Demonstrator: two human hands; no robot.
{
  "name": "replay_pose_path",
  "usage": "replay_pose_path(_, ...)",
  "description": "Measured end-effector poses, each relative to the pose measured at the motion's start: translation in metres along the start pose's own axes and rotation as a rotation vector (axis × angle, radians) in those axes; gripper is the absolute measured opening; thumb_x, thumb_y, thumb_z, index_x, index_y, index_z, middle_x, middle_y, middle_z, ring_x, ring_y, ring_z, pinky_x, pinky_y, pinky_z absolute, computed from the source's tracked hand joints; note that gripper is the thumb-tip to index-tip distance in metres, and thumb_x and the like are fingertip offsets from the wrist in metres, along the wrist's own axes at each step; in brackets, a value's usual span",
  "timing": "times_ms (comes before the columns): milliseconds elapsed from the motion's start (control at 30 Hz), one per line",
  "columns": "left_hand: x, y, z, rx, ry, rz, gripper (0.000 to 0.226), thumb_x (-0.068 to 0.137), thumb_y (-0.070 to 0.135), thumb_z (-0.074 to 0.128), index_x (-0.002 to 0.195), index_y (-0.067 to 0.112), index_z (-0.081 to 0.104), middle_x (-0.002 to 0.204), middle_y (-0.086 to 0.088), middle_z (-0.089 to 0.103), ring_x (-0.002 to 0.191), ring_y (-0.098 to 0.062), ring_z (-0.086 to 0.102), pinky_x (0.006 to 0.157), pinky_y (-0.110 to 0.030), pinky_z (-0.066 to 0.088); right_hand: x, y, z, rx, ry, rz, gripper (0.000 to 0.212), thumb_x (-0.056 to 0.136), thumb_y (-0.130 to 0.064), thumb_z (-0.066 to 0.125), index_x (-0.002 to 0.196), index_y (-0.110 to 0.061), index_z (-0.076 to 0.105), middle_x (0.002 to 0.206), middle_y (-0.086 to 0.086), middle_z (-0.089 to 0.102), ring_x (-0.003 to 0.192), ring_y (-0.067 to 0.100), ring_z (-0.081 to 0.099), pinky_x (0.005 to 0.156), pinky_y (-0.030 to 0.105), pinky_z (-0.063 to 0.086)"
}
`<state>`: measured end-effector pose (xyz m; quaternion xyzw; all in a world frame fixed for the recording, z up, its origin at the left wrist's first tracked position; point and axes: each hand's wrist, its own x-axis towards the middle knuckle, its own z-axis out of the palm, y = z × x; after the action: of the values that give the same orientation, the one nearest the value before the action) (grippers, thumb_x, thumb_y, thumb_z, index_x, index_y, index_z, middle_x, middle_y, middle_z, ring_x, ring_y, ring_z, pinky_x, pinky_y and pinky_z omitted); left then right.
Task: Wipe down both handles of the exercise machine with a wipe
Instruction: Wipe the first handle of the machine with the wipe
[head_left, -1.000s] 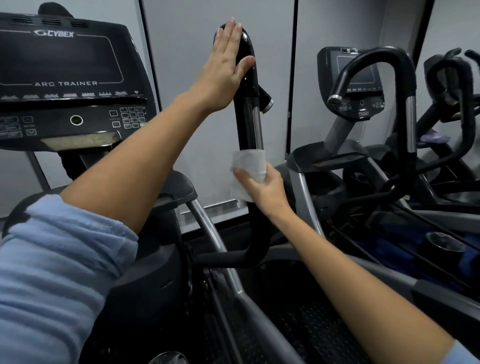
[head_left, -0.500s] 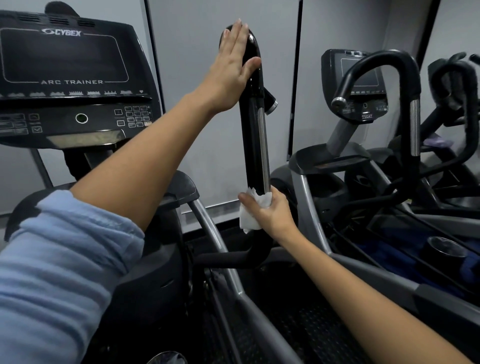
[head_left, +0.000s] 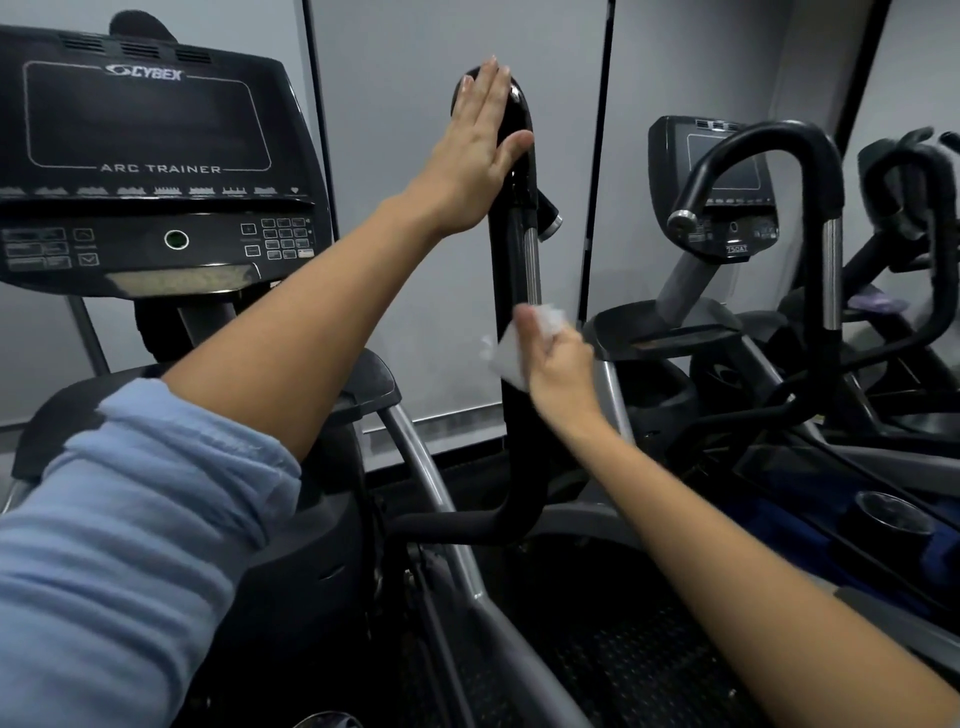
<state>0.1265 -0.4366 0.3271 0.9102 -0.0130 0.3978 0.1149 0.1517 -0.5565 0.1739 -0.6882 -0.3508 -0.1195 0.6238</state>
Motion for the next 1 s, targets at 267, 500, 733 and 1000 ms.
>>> replay_pose_path(267,0.000,0.000,0.001,-0.011,-0.002,-0.002,0.059,0.102,0.028,0.030,0.149,0.005,0.001,0.159,-0.010,-0.007,0.146,-0.025,-0.011,0.115,-0.028,-0.005,0.010,0.012,0.013,0.169,-0.038,0.172,0.038,0.076,-0.038,0.075,0.089,-0.008,0.055,0.089,0.014,0.066,0.076,0.025,0.064,0.070,0.037,0.055)
replay_pose_path(500,-0.001,0.000,-0.001,-0.005,-0.010,-0.012,0.060,0.102,0.028,0.029,0.149,0.006,-0.001,0.159,-0.009,-0.008,0.146,-0.024,-0.012,0.115,-0.028,-0.004,0.012,0.000,0.007,0.286,-0.128,0.152,0.024,0.082,-0.022,0.071,0.098,-0.008,0.061,0.079,0.004,0.065,0.061,0.009,0.066,0.049,0.025,0.053)
replay_pose_path(733,0.001,0.000,0.001,-0.020,0.001,-0.007,0.059,0.102,0.028,0.030,0.149,0.005,0.000,0.158,-0.010,-0.008,0.146,-0.026,-0.012,0.117,-0.031,-0.004,-0.054,0.078,0.016,0.134,-0.137,0.169,0.020,0.075,-0.025,0.076,0.085,-0.016,0.061,0.076,0.000,0.066,0.066,0.004,0.064,0.061,0.018,0.050)
replay_pose_path(1000,0.002,0.000,0.000,-0.005,-0.005,-0.009,0.059,0.102,0.028,0.029,0.149,0.005,-0.001,0.158,-0.009,-0.008,0.146,-0.025,-0.012,0.116,-0.029,-0.005,-0.089,0.104,0.004,0.002,-0.302,0.253,0.030,0.070,-0.018,0.082,0.087,-0.019,0.057,0.080,-0.005,0.065,0.071,0.001,0.064,0.060,0.010,0.049)
